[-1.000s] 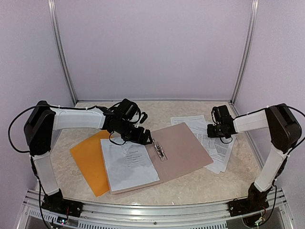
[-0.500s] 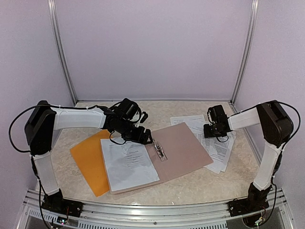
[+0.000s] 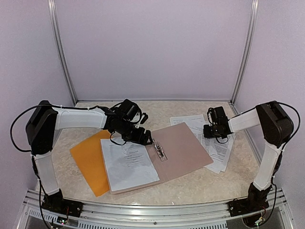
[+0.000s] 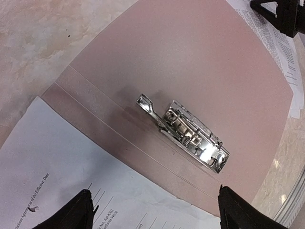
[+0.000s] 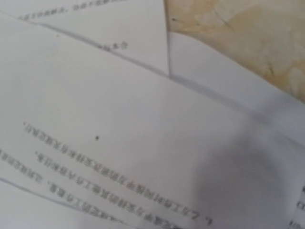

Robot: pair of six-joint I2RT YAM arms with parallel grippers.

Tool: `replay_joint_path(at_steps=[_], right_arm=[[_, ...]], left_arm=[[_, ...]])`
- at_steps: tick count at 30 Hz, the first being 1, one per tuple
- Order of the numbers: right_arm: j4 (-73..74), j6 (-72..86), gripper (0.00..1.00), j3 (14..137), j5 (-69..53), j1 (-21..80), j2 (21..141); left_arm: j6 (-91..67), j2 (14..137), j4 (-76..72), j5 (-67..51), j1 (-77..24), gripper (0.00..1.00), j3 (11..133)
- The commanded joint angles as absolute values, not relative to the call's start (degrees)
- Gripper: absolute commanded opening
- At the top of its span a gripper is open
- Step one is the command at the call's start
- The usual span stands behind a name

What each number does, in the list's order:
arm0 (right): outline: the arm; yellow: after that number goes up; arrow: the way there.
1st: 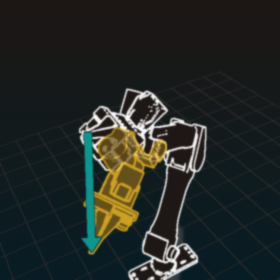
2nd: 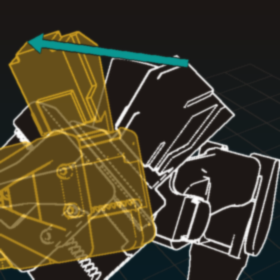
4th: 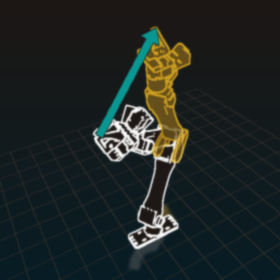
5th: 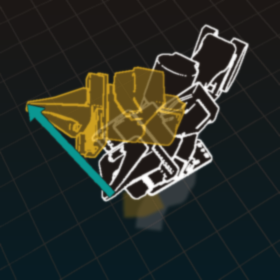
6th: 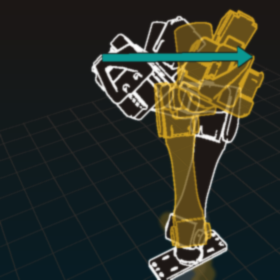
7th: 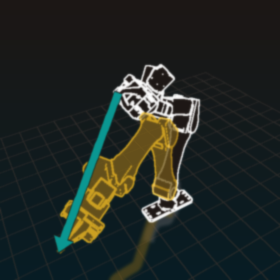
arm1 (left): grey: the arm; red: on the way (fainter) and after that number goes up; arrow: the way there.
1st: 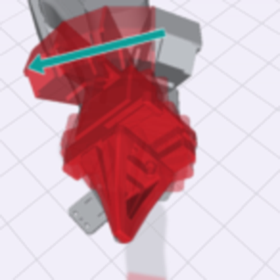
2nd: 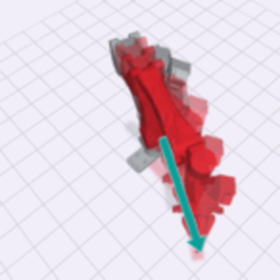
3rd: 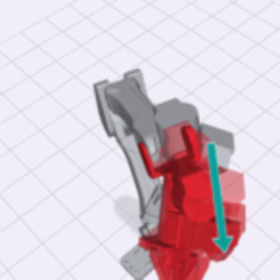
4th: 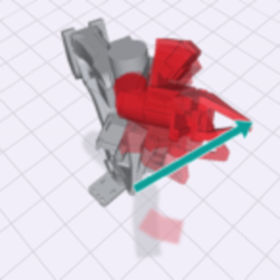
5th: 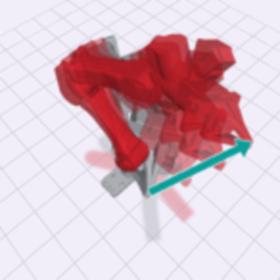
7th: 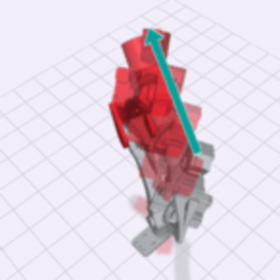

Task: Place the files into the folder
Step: Pick up the file from the center of the board.

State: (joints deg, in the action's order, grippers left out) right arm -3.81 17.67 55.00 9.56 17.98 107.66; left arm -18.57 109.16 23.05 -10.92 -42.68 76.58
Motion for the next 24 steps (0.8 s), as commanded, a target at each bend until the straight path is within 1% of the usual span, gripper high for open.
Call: replay_joint_path(at_steps=[1,3,18,24], right_arm=[[-0.4,18.0,0.07,53.7,11.4,18.2,107.1],[1.3,17.6,0.0,54.4,12.6,18.1,106.5],[6.4,13.4,0.0,57.2,16.4,16.6,97.5],[10.0,10.7,0.0,59.2,20.6,16.5,91.5]], left_arm=[[-17.5,109.8,24.2,-10.4,-42.3,0.86,78.2],[-17.6,109.8,24.3,-10.4,-42.4,0.86,78.2],[-17.7,109.6,24.3,-9.5,-42.4,0.86,78.1],[-18.4,109.4,24.4,-8.3,-42.3,0.87,78.2]])
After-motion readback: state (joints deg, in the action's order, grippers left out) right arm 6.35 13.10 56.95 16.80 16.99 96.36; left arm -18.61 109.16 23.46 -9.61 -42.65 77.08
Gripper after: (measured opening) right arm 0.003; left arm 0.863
